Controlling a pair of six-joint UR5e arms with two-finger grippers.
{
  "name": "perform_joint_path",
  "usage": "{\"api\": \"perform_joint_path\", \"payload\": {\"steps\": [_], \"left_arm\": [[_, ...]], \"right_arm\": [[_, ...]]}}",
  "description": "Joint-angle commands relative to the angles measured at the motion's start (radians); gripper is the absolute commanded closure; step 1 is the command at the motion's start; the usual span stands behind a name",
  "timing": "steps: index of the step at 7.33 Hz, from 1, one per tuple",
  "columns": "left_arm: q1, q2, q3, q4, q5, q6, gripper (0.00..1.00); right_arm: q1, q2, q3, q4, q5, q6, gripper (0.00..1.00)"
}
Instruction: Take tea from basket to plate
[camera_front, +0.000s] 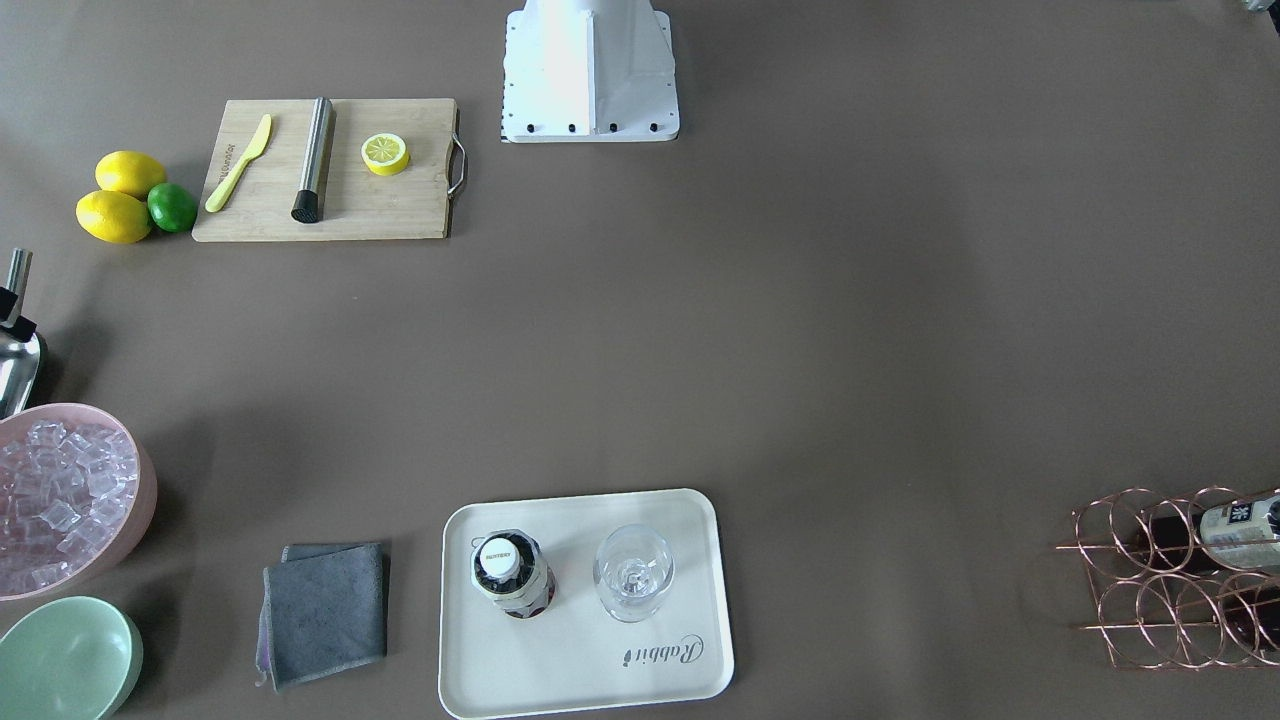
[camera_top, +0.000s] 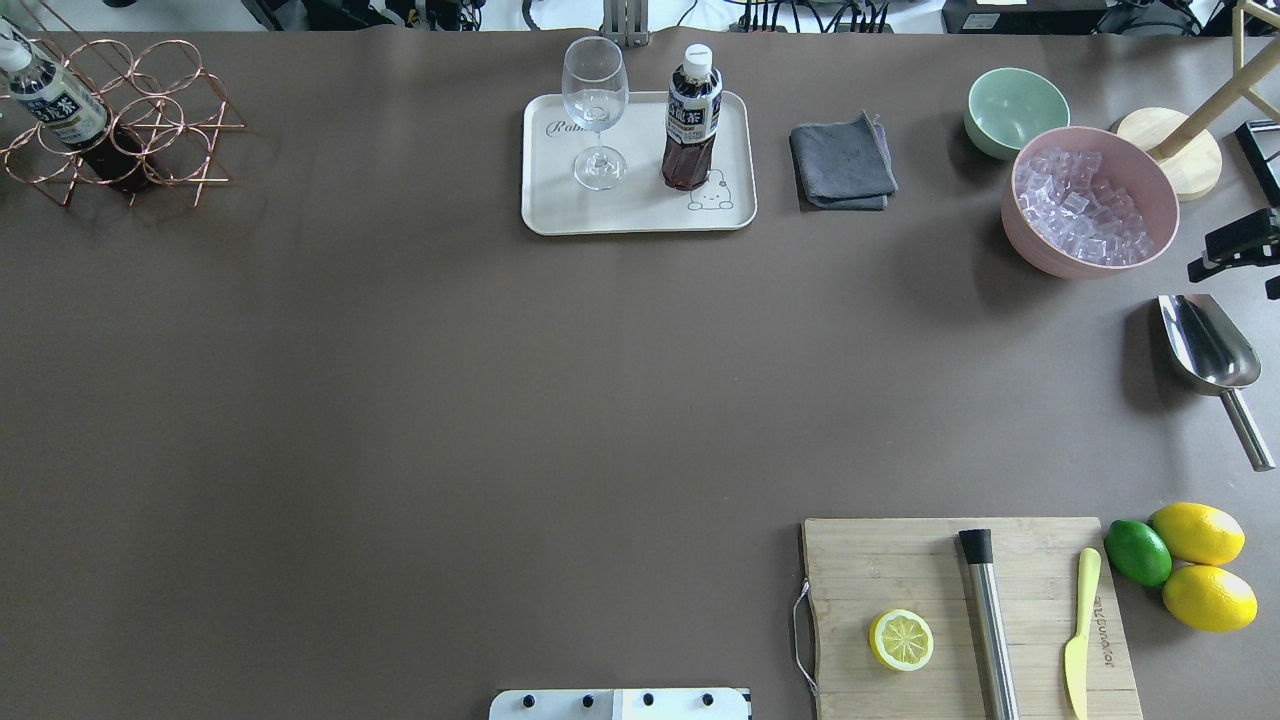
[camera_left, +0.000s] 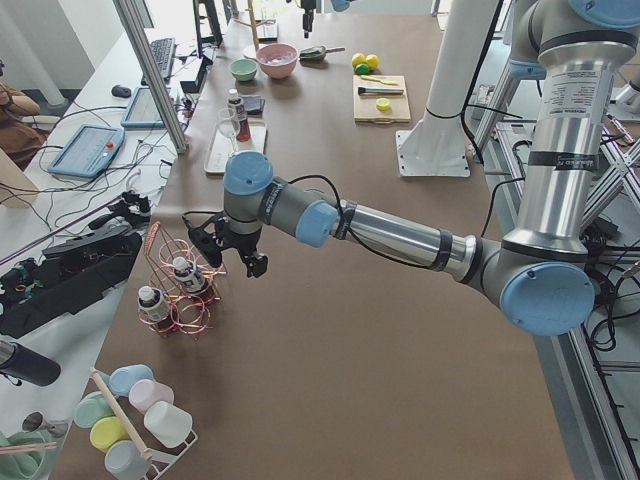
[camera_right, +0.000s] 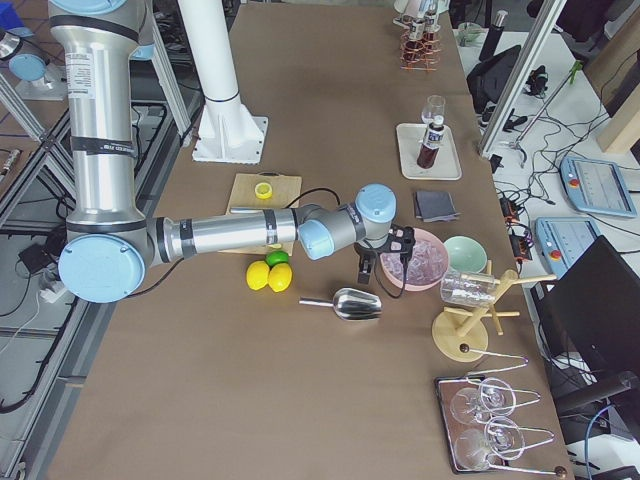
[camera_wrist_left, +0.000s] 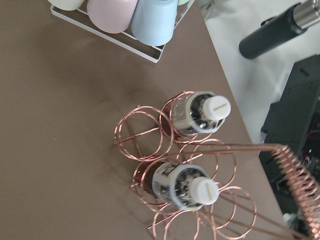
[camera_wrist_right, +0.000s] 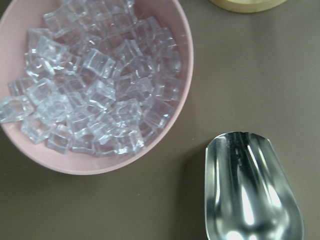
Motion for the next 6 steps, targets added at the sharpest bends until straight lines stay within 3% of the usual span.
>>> {"api": "perform_joint_path", "payload": {"steps": [1, 4, 6], "left_arm": [[0.011, 0.085, 0.016, 0.030, -0.010, 0.381, 0.06], [0.016, 0.116, 0.033, 0.104, -0.001, 0.816, 0.03], [0.017, 0.144, 0.025, 0.108, 0.000, 0.994, 0.03]], "right_arm": [[0.068, -0.039, -0.084, -0.013, -0.056, -0.002, 0.00], [0.088, -0.122, -0.084, -0.050, -0.082, -0.004, 0.00], [0.113, -0.105, -0.078, -0.190, -0.070, -0.082, 0.00]]}}
